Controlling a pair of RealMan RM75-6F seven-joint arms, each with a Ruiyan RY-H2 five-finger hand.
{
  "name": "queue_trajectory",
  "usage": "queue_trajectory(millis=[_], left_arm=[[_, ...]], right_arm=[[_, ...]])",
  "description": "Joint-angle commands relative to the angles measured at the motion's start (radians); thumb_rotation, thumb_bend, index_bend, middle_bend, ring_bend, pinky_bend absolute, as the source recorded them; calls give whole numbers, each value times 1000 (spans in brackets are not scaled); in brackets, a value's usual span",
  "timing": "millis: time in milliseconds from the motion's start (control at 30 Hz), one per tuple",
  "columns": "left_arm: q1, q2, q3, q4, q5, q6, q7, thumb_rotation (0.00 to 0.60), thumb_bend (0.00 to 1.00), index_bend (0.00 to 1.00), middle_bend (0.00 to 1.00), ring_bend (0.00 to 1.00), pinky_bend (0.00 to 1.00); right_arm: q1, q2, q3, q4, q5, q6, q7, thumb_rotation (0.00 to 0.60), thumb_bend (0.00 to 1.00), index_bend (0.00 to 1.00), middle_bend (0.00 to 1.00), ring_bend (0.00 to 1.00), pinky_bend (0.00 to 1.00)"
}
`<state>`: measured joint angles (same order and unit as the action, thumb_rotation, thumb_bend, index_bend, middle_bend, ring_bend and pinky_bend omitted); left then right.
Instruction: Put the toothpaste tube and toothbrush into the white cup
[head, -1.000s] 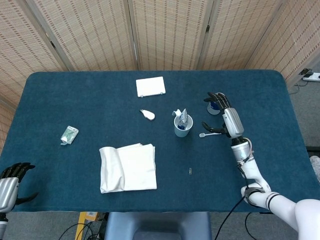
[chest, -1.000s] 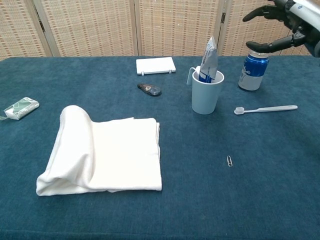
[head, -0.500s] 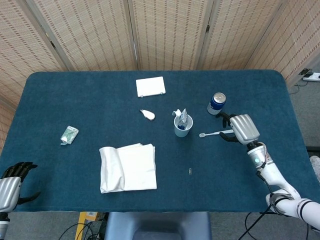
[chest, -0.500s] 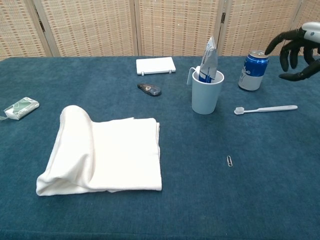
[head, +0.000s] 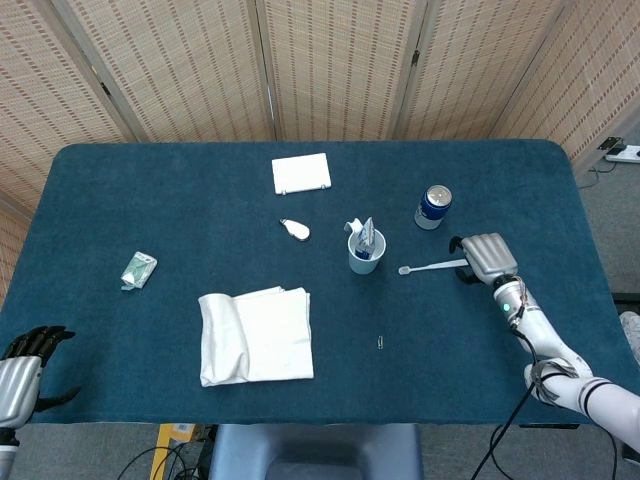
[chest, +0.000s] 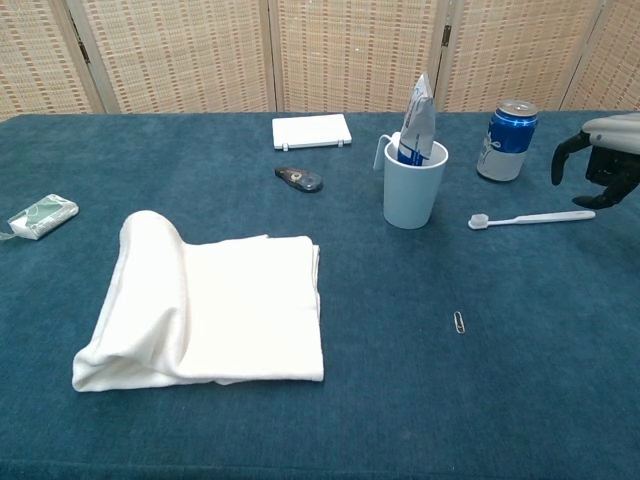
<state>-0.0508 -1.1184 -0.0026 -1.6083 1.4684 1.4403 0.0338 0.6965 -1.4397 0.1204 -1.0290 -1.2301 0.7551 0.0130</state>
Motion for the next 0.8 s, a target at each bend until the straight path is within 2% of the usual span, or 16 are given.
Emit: queue_trajectory(millis=[33, 467, 800], left_arm=[[1, 1, 1, -2, -2, -1, 2, 600, 191, 262, 218, 154, 187], [5, 6, 2, 1, -22, -10, 5, 600, 189, 262, 218, 154, 187], [11, 6, 3, 8, -32, -11, -2, 600, 191, 262, 218, 154, 187]], right_arm=[[20, -32, 0, 39, 6, -21, -35, 600, 279, 431, 938, 917, 1000], [61, -155, 4, 179, 1, -70, -60, 600, 257, 481, 938, 917, 1000], [80, -208, 11, 241, -15, -85, -46, 600, 256, 502, 937, 918, 1000]])
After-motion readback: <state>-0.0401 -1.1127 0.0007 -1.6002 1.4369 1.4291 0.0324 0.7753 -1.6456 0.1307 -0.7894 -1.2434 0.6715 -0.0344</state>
